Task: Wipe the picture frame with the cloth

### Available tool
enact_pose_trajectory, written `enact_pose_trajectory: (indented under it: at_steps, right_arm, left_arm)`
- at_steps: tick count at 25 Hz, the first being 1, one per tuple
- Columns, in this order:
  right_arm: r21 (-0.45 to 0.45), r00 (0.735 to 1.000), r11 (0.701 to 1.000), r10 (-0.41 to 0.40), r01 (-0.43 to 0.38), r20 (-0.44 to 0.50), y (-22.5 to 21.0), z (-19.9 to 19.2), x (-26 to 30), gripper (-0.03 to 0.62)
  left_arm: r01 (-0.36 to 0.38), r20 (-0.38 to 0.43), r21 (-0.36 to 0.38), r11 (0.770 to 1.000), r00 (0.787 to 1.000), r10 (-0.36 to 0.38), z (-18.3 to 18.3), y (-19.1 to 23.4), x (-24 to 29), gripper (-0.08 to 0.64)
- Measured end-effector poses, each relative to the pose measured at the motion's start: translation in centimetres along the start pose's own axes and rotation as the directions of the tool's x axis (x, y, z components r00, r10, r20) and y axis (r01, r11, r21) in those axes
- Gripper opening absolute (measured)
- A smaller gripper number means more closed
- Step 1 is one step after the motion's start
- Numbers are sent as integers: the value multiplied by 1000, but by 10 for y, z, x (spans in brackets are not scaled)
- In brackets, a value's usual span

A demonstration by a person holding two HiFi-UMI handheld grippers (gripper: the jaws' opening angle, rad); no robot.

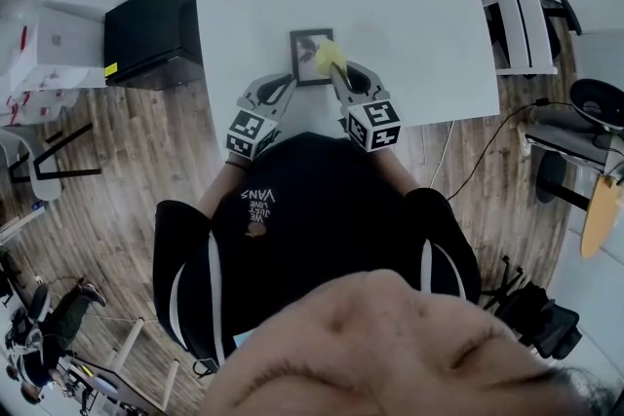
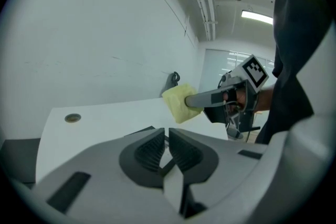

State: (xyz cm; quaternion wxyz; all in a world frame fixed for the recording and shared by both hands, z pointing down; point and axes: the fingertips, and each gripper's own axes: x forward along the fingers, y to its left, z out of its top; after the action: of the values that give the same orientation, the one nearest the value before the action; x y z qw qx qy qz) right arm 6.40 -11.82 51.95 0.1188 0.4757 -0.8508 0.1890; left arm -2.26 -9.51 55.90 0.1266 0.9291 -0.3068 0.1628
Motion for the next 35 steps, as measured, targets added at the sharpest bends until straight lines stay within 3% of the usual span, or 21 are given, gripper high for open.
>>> enact_pose_trajectory:
  at_steps: [21,35]
  right_arm:
    - [12,999,1000,22,-21,-48,-2,-22,8,44]
    - [1,993,999,53,-53,-103,2,-38,27,44]
  left_arm:
    - [-9,-112,-16,1000,994,7,-55,-6,16,34]
    - [-11,-142,-34,999,990,6,-67,-6,20,34]
